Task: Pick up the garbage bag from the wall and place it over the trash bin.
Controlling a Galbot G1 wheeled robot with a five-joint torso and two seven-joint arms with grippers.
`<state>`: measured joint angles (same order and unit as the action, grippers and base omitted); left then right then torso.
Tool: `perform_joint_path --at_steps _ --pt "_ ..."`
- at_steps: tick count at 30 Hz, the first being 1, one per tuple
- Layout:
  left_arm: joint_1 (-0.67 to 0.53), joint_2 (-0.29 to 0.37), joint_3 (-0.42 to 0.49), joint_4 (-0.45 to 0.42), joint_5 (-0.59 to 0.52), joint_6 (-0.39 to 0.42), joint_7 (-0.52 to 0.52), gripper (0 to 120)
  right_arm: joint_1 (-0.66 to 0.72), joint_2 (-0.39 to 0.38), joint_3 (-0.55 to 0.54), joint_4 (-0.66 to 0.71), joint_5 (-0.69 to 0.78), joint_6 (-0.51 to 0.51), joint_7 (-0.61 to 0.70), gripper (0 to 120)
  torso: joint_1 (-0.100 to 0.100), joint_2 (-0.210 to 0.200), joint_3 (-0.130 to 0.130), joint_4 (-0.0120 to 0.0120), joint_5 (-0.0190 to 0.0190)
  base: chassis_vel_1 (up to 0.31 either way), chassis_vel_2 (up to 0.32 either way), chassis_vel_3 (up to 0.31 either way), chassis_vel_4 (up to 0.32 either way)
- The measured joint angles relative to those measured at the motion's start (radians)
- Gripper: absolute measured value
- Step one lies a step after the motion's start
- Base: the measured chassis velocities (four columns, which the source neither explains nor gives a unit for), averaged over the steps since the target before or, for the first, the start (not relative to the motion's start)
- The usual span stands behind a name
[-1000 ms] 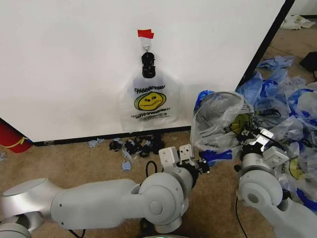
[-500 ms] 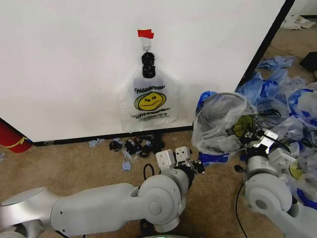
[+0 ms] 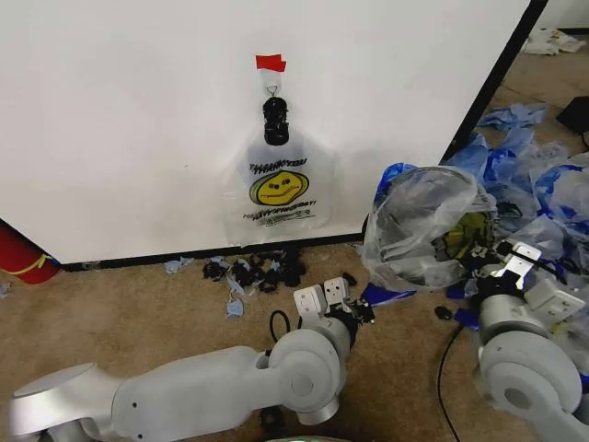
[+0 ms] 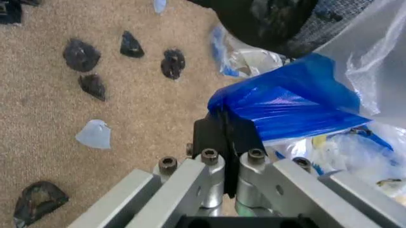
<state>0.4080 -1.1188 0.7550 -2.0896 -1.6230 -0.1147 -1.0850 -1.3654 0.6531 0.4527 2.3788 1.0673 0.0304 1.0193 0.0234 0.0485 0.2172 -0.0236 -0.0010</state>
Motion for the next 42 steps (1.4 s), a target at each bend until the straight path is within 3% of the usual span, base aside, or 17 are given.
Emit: perform_joint_path --at_steps 18,27,42 --pt "0.029 -0.044 0.014 0.156 0.094 -0.010 0.068 0 -0.022 -0.005 0.017 0.069 0.047 -0.003 0.023 0 0.000 0.000 0.000 0.0000 0.0000 0.000 0.000 0.000 0.000" --pt "0.052 -0.053 0.017 0.250 0.148 -0.028 0.113 0 0.026 -0.002 -0.028 0.070 0.081 -0.005 0.031 0 0.000 0.000 0.000 0.0001 0.0000 0.000 0.000 0.000 0.000" --pt "0.069 -0.063 0.014 0.282 0.176 -0.053 0.153 0 0.023 0.007 -0.037 0.067 0.081 -0.005 0.029 0 0.000 0.000 0.000 0.0000 -0.0001 0.000 0.000 0.000 0.000"
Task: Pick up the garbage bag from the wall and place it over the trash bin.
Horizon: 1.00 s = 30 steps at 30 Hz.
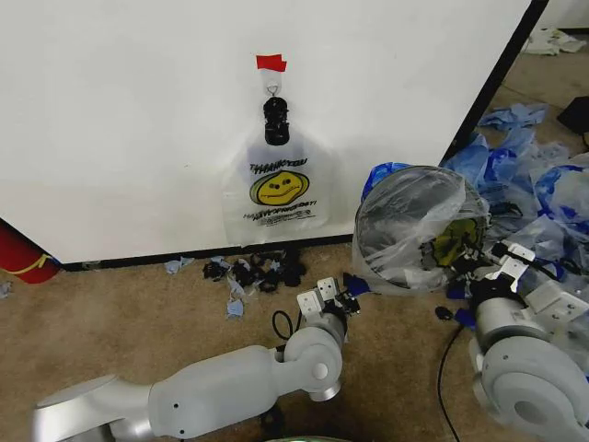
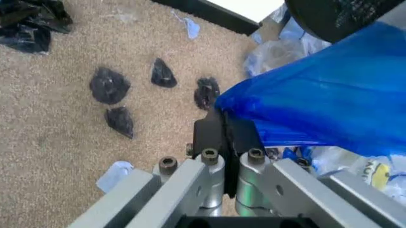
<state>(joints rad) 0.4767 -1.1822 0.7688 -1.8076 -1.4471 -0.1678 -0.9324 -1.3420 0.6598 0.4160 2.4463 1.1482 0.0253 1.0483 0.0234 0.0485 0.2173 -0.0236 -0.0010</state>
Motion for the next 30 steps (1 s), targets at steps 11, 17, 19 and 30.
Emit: perform_joint_path --at_steps 11,17,19,30 --pt "0.019 0.047 -0.009 -0.111 0.015 -0.035 0.097 28 0.002 0.017 -0.011 -0.030 -0.011 0.003 -0.007 0 0.000 0.000 0.000 -0.0001 0.0000 0.000 0.000 0.000 0.000" --pt "0.016 0.105 0.010 -0.232 -0.014 -0.012 0.096 58 0.017 0.033 -0.016 -0.068 -0.021 0.014 -0.020 0 0.000 0.000 0.000 0.0001 -0.0001 0.000 0.000 0.000 0.000" --pt "0.015 0.112 0.015 -0.240 -0.015 -0.009 0.090 64 0.018 0.034 -0.015 -0.072 -0.024 0.016 -0.021 0 0.000 0.000 0.000 0.0000 0.0000 0.000 0.000 0.000 0.000" --pt "0.052 0.306 -0.103 -0.356 -0.010 0.014 0.039 100 0.017 0.090 -0.054 -0.198 -0.105 0.037 -0.082 0 0.000 0.000 0.000 0.0002 -0.0002 0.000 0.000 0.000 0.000"
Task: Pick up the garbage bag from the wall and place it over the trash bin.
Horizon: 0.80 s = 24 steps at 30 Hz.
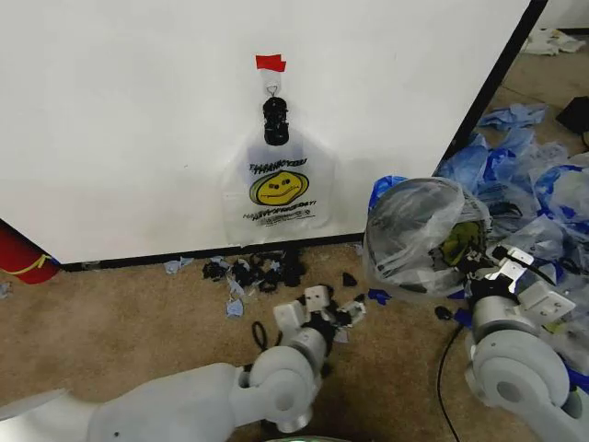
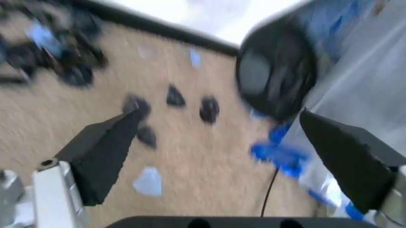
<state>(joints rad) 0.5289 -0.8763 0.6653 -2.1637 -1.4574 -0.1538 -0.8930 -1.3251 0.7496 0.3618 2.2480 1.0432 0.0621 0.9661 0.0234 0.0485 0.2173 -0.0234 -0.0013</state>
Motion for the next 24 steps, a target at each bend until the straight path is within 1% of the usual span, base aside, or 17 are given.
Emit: perform_joint_path --at_steps 4,5,6,7,9,10,11,12,15,18,19,20,22,23,24 --pt "-0.014 0.061 -0.103 -0.095 -0.045 0.012 0.021 100 0.013 0.023 -0.036 -0.033 -0.031 0.003 -0.025 0 0.000 0.000 0.000 -0.0001 -0.0001 0.000 0.000 0.000 0.000" --pt "-0.014 0.061 -0.103 -0.095 -0.045 0.012 0.021 100 0.013 0.023 -0.036 -0.033 -0.031 0.003 -0.025 0 0.000 0.000 0.000 -0.0001 -0.0001 0.000 0.000 0.000 0.000" --pt "-0.028 0.074 -0.126 -0.123 -0.069 0.015 0.031 100 0.018 0.027 -0.052 -0.040 -0.044 0.005 -0.035 0 0.000 0.000 0.000 -0.0002 0.0000 0.000 0.000 0.000 0.000" --pt "-0.055 0.086 -0.152 -0.157 -0.116 0.020 0.046 100 0.025 0.033 -0.073 -0.050 -0.061 0.009 -0.049 0 0.000 0.000 0.000 -0.0002 0.0000 0.000 0.000 0.000 0.000" --pt "-0.110 0.090 -0.162 -0.189 -0.178 0.025 0.056 100 0.033 0.038 -0.097 -0.063 -0.087 0.016 -0.069 0 0.000 0.000 0.000 -0.0001 0.0000 0.000 0.000 0.000 0.000" --pt "-0.141 0.088 -0.158 -0.195 -0.196 0.027 0.056 98 0.037 0.041 -0.110 -0.071 -0.106 0.018 -0.080 0 0.000 0.000 0.000 -0.0001 0.0000 0.000 0.000 0.000 0.000" --pt "-0.185 0.081 -0.143 -0.197 -0.210 0.027 0.056 94 0.043 0.048 -0.127 -0.083 -0.132 0.023 -0.092 0 0.000 0.000 0.000 -0.0003 0.0002 0.000 0.000 0.000 0.000" --pt "-0.185 0.081 -0.143 -0.197 -0.210 0.027 0.056 94 0.043 0.048 -0.127 -0.083 -0.132 0.023 -0.092 0 0.000 0.000 0.000 -0.0003 0.0002 0.000 0.000 0.000 0.000" --pt "-0.281 0.037 -0.084 -0.180 -0.220 0.033 0.043 84 0.061 0.067 -0.155 -0.112 -0.199 0.030 -0.109 0 0.000 0.000 0.000 -0.0003 0.0004 0.000 0.000 0.000 0.000" --pt "-0.391 -0.045 0.026 -0.122 -0.226 0.045 0.009 69 0.074 0.087 -0.167 -0.139 -0.264 0.036 -0.126 0 0.000 0.000 0.000 -0.0004 0.0004 0.000 0.000 0.000 0.000" --pt "-0.391 -0.045 0.026 -0.122 -0.226 0.045 0.009 69 0.074 0.087 -0.167 -0.139 -0.264 0.036 -0.126 0 0.000 0.000 0.000 -0.0004 0.0004 0.000 0.000 0.000 0.000" --pt "-0.411 -0.061 0.048 -0.111 -0.228 0.045 0.005 68 0.075 0.089 -0.168 -0.142 -0.273 0.037 -0.129 0 0.000 0.000 0.000 -0.0003 0.0004 0.000 0.000 0.000 0.000" --pt "-0.469 -0.130 0.124 -0.067 -0.240 0.046 -0.011 56 0.079 0.102 -0.172 -0.156 -0.319 0.038 -0.139 0 0.000 0.000 0.000 -0.0003 0.0005 0.000 0.000 0.000 0.000" --pt "-0.483 -0.157 0.145 -0.049 -0.245 0.047 -0.018 54 0.079 0.106 -0.172 -0.159 -0.340 0.038 -0.145 0 0.000 0.000 0.000 -0.0004 0.0006 0.000 0.000 0.000 0.000" --pt "-0.495 -0.184 0.168 -0.030 -0.247 0.048 -0.026 48 0.079 0.109 -0.172 -0.162 -0.360 0.039 -0.150 0 0.000 0.000 0.000 -0.0003 0.0006 0.000 0.000 0.000 0.000"
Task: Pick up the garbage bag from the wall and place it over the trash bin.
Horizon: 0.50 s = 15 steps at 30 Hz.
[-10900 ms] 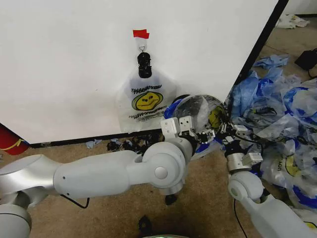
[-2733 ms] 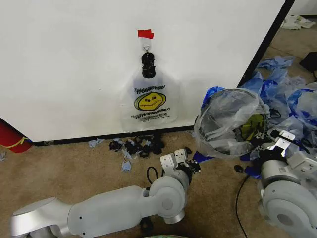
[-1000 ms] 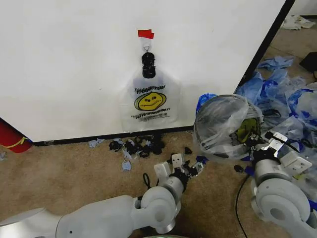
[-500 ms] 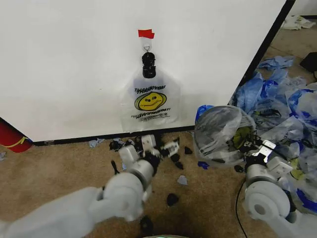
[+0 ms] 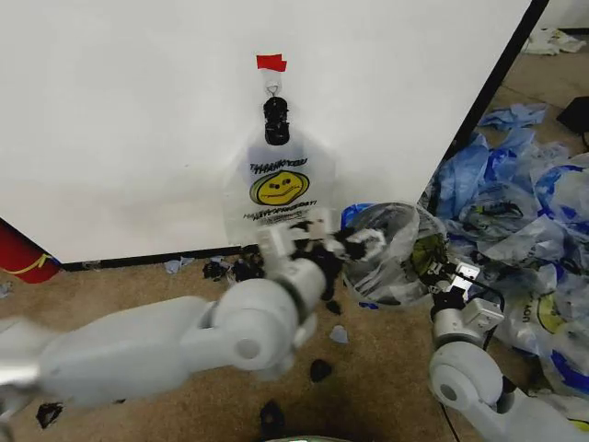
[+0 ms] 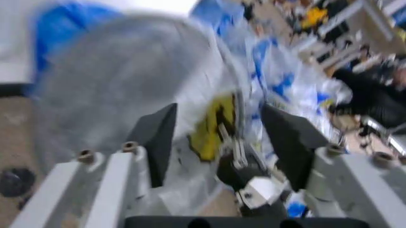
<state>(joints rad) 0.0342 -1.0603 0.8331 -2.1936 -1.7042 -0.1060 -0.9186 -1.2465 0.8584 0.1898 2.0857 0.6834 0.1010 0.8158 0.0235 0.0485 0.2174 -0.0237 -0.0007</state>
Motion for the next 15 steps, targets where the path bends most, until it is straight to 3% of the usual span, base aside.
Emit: perform_joint_path --at_steps 3,8,15 --pt "-0.011 -0.039 0.032 0.032 0.003 0.001 -0.010 43 -0.004 0.004 0.004 -0.002 -0.029 0.002 -0.005 0 0.000 0.000 0.000 0.0001 0.0001 0.000 0.000 0.000 0.000" --pt "-0.033 -0.132 0.093 0.166 0.075 0.014 -0.045 19 -0.041 -0.011 0.031 0.020 -0.051 0.007 -0.007 0 0.000 0.000 0.000 0.0002 -0.0002 0.000 0.000 0.000 0.000" --pt "-0.052 -0.186 0.136 0.301 0.187 0.040 -0.054 0 -0.069 -0.018 0.040 0.047 -0.067 0.014 -0.009 0 0.000 0.000 0.000 0.0000 0.0000 0.000 0.000 0.000 0.000"
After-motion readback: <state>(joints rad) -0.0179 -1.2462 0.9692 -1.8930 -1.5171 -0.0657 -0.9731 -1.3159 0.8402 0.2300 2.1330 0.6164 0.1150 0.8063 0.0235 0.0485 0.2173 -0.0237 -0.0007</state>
